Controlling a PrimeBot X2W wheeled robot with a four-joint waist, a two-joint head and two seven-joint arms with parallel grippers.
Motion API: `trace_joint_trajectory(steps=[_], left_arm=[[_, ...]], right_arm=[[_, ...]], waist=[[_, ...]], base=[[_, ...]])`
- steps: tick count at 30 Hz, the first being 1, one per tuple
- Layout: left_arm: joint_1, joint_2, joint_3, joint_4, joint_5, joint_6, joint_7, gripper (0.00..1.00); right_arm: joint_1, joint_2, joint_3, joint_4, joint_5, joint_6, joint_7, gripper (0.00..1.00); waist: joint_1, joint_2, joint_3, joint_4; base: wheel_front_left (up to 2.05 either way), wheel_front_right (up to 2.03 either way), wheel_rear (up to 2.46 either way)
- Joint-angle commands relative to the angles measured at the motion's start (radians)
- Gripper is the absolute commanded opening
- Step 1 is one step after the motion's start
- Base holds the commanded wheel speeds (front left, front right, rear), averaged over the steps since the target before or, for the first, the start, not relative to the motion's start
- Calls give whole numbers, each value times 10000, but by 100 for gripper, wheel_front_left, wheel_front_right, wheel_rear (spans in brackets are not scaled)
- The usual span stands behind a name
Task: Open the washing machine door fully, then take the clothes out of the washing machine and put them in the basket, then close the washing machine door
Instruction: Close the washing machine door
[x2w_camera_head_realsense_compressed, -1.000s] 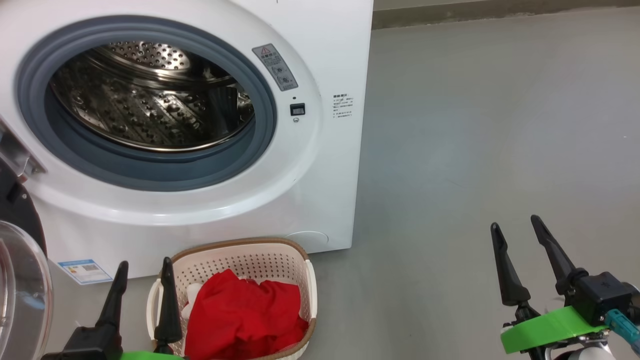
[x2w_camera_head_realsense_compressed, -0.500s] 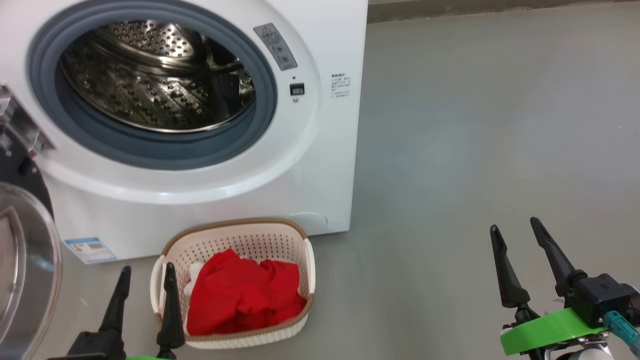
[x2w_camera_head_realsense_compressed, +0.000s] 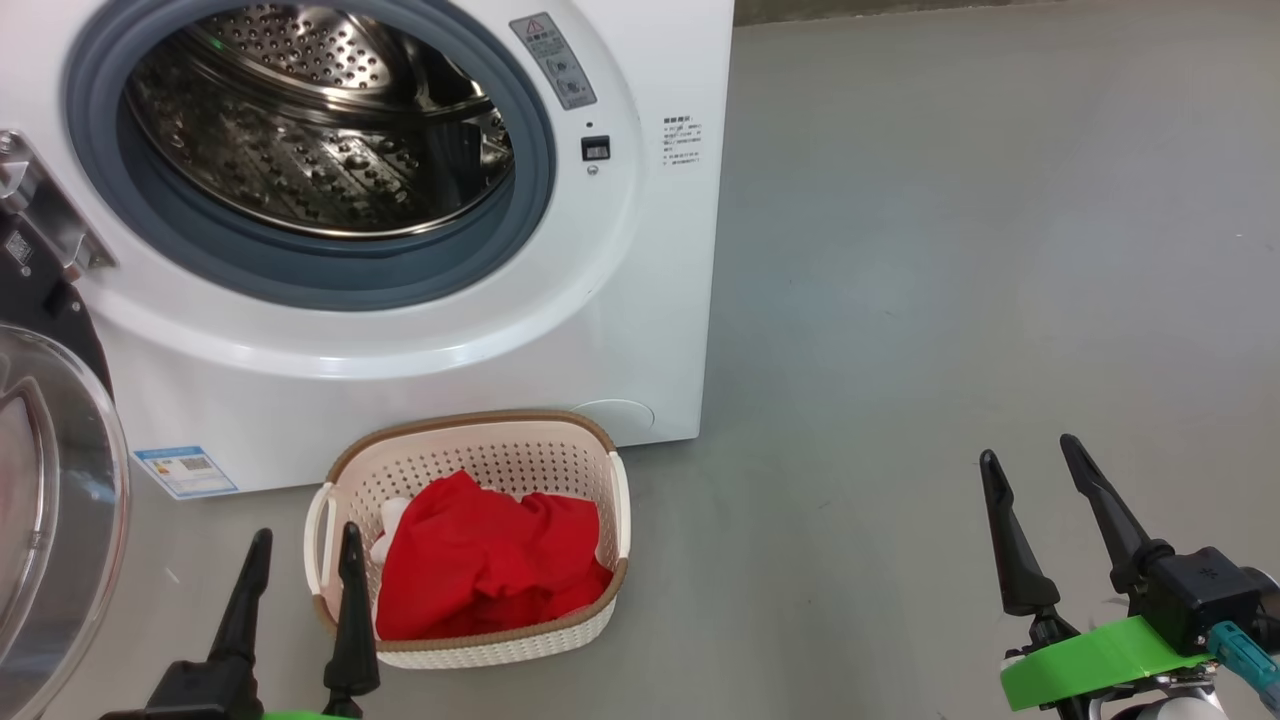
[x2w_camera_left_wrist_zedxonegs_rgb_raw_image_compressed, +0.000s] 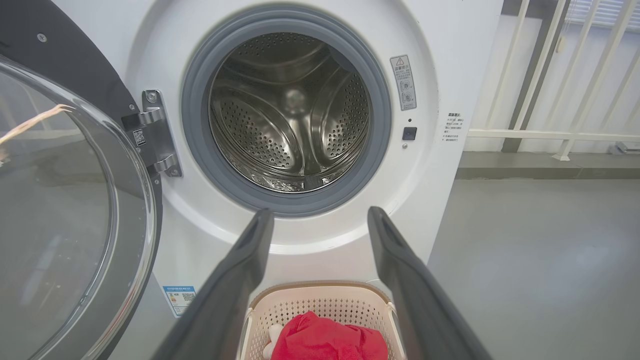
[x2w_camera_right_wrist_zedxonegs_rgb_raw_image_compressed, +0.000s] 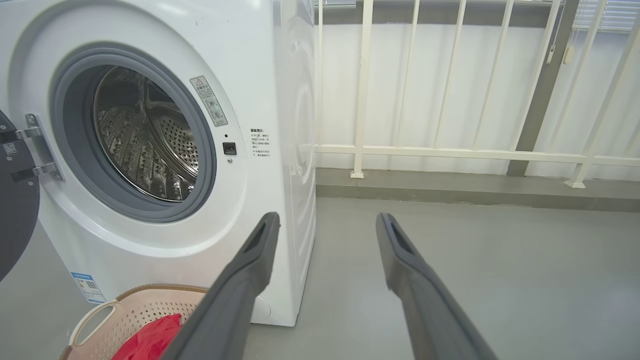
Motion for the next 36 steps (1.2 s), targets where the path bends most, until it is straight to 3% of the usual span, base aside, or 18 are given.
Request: trace_joint_trajectory(steps=[1, 16, 36], left_arm=[[-219, 146, 310, -284, 114, 78, -33, 100], [-298, 192, 266, -436, 162, 314, -58, 100], [-157, 202, 254, -860, 277, 778, 6, 100]], right_arm=[[-226, -87, 228, -253, -18, 48, -65, 100], [-204, -87, 266, -313, -54, 48, -65, 100], [-344, -87, 614, -419, -252, 48, -65, 100]], waist=[[0, 0, 3, 4], [0, 0, 15, 465], [0, 0, -51, 2263]], base=[[0, 0, 0], [0, 0, 0], [0, 0, 0]])
